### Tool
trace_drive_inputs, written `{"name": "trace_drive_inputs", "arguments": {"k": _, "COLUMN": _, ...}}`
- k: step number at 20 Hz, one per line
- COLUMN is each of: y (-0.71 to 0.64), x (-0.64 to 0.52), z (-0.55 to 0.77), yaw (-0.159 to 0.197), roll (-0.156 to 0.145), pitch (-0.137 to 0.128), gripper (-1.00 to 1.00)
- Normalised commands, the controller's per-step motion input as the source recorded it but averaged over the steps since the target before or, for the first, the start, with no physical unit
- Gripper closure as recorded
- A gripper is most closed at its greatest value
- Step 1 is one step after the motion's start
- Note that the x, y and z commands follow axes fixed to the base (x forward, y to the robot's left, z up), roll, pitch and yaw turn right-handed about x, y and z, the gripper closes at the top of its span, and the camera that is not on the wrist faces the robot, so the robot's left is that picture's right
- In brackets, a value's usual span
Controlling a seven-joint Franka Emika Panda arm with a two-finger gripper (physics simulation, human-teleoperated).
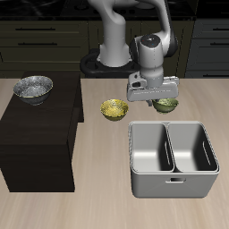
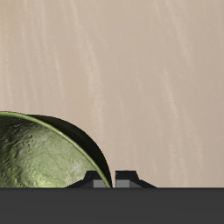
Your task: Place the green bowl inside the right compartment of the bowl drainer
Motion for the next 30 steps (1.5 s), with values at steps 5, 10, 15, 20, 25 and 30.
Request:
{"name": "trace_drive_inputs", "arguments": {"k": 5, "y": -0.24, "x": 0.08, "z": 0.51, "yaw": 0.031, "roll": -0.045, "pitch": -0.049, "gripper": 1.0}}
{"name": "trace_drive_inputs", "arguments": {"k": 10, "y": -0.32, "x": 0.06, "z": 0.67, "yaw": 0.005, "roll": -0.041, "pitch": -0.084, "gripper": 1.0}}
{"name": "trace_drive_inputs", "arguments": {"k": 15, "y": -0.22, "x": 0.04, "z": 0.65, "yaw": 0.016, "roll": -0.026, "pitch": -0.068, "gripper": 1.0}}
{"name": "trace_drive_inputs", "arguments": {"k": 20, "y": -0.14, "x": 0.03, "z": 0.4, "yaw": 0.006, "roll": -0.006, "pitch": -0.043, "gripper": 1.0}}
{"name": "trace_drive_inputs", "arguments": {"k": 25, "y": -0.13, "x": 0.04, "z": 0.43, "yaw": -0.018, "roll": -0.02, "pitch": -0.039, "gripper": 1.0}}
{"name": "trace_drive_inputs", "arguments": {"k": 30, "y": -0.02, "x": 0.0, "z": 0.33, "yaw": -0.001, "roll": -0.005, "pitch": -0.047, "gripper": 1.0}}
